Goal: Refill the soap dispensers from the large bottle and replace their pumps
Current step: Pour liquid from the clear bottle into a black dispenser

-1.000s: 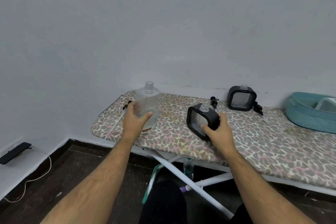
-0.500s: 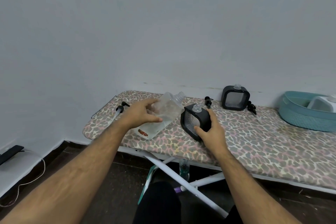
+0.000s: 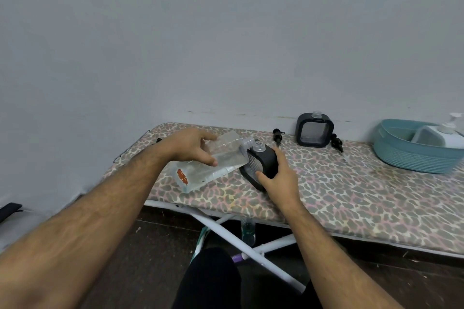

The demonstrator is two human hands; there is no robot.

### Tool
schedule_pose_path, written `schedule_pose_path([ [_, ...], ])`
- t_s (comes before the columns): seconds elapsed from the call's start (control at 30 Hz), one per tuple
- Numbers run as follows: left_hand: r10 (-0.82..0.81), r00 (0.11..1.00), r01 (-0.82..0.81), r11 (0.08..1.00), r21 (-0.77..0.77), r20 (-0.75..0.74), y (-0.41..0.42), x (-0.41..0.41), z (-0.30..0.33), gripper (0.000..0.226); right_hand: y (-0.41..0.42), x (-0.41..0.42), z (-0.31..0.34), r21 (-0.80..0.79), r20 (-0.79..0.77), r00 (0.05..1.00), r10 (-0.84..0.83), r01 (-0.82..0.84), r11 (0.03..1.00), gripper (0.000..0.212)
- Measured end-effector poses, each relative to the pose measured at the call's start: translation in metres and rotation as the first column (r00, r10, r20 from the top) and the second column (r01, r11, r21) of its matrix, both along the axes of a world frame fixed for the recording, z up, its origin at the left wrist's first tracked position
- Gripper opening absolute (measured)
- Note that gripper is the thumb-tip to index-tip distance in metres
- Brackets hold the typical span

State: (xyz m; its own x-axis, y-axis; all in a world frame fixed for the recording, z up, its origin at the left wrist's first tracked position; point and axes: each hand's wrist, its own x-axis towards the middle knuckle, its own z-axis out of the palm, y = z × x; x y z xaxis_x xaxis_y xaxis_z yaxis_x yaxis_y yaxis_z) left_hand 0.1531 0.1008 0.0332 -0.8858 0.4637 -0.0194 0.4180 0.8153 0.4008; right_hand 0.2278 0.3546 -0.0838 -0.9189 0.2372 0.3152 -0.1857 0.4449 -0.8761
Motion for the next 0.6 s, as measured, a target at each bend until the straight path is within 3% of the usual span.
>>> schedule_pose_path([
  [0.6,0.015,0.999,-0.02,0.984,-0.177,-0.029,0.011,-0.008,0.03,0.088,0.002,-0.002,-0.002,0.038,-0.002,1.0,0.007,-0.007,0.999,0.077],
])
